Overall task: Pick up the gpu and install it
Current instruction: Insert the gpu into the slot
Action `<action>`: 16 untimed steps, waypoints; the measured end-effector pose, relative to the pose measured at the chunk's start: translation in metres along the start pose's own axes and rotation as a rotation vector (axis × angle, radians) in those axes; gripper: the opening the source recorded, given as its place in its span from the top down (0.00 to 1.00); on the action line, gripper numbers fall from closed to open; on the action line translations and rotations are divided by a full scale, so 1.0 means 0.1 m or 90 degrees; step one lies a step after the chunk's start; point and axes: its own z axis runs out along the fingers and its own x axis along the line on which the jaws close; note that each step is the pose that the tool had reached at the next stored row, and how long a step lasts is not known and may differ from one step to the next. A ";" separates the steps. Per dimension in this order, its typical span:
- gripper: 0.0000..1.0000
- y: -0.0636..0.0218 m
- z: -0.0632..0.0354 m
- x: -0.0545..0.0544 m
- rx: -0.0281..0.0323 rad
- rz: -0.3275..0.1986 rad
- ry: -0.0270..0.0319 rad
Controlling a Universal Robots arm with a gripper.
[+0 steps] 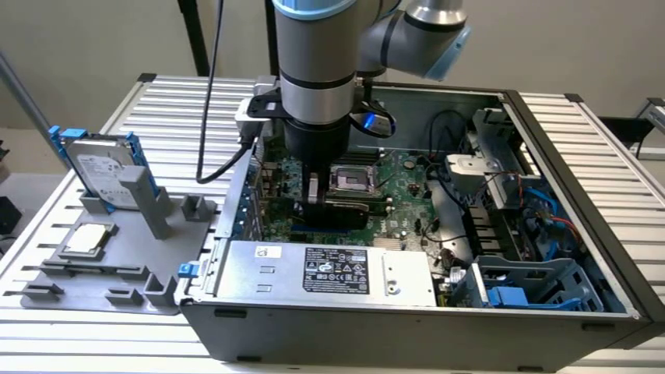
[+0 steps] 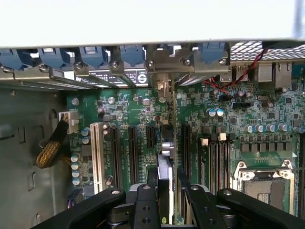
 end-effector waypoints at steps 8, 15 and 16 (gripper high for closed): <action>0.73 0.002 0.004 0.00 0.0000 0.000 0.0001; 0.73 0.010 0.016 0.00 0.0001 0.000 -0.0001; 0.73 0.011 0.016 0.00 0.0001 0.000 -0.0001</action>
